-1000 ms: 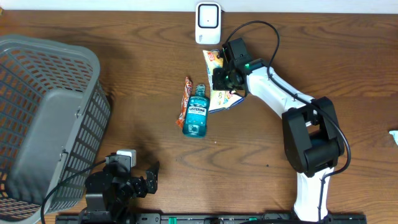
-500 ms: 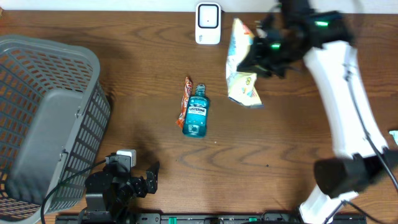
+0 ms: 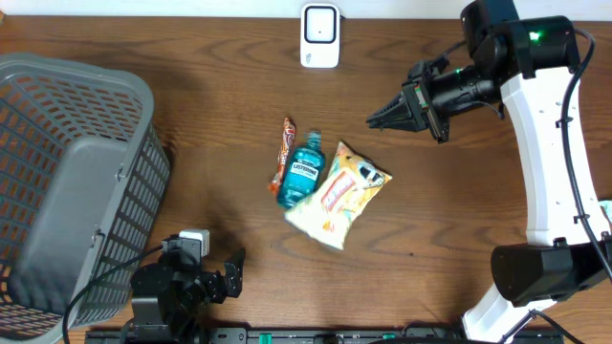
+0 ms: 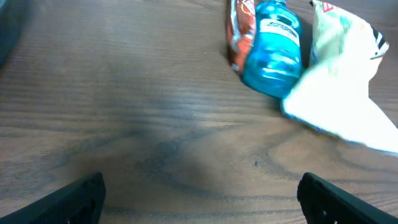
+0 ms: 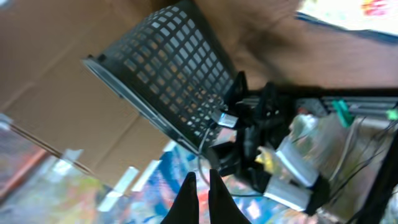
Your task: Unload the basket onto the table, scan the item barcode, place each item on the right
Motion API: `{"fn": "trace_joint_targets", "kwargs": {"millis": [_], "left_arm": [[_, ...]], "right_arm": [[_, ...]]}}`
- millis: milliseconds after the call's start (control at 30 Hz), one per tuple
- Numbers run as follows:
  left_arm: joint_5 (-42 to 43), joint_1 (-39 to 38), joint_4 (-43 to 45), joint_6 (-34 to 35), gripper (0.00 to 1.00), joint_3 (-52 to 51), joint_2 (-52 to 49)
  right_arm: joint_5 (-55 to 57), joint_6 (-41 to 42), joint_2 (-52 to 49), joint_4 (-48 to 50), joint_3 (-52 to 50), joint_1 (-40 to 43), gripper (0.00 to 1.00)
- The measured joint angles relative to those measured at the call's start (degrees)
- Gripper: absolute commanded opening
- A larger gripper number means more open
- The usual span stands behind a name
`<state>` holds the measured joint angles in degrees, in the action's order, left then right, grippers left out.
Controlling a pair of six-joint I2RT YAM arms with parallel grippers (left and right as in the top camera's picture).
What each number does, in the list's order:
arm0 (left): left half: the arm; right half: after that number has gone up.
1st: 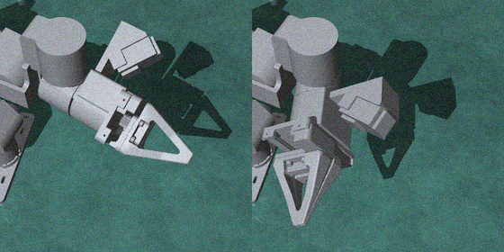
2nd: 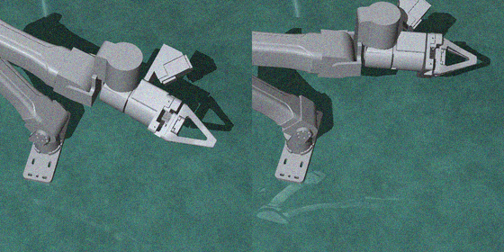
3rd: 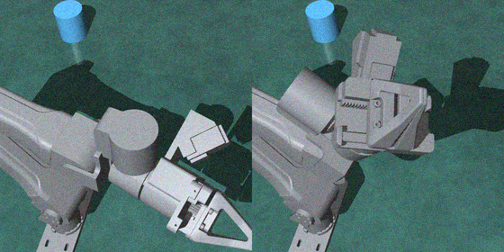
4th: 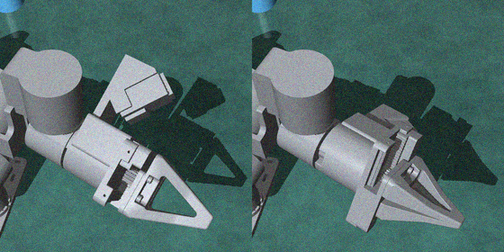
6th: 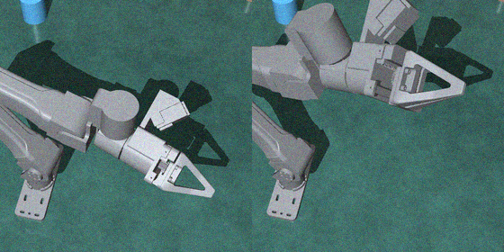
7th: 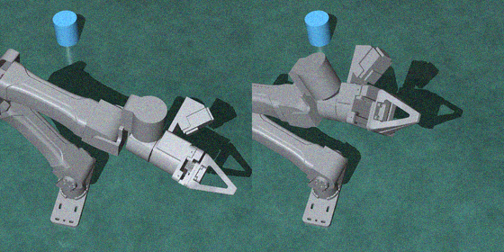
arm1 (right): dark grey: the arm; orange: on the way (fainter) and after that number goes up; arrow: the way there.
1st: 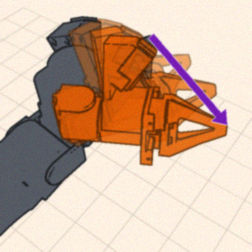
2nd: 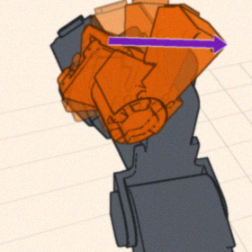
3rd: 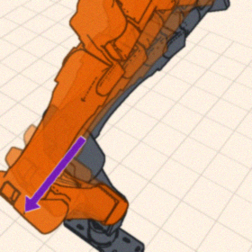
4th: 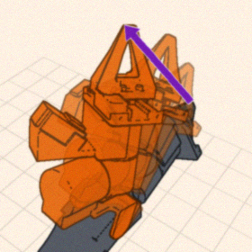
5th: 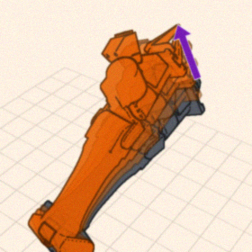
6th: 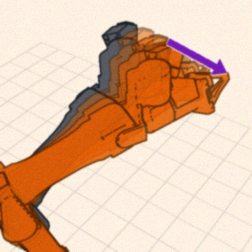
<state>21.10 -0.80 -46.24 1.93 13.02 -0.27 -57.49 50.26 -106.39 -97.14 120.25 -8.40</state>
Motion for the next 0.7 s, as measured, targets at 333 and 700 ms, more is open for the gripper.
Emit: {"fn": "trace_joint_targets", "kwargs": {"millis": [333, 700], "left_arm": [[0.0, 0.0, 0.0, 0.0, 0.98, 0.0, 0.0], [0.0, 0.0, 0.0, 0.0, 0.98, 0.0, 0.0]], "right_arm": [[25.4, 1.8, 0.0, 2.7, -0.2, -3.3, 0.93], [52.7, 6.0, -1.4, 23.7, -18.5, -27.4, 0.77]]}}
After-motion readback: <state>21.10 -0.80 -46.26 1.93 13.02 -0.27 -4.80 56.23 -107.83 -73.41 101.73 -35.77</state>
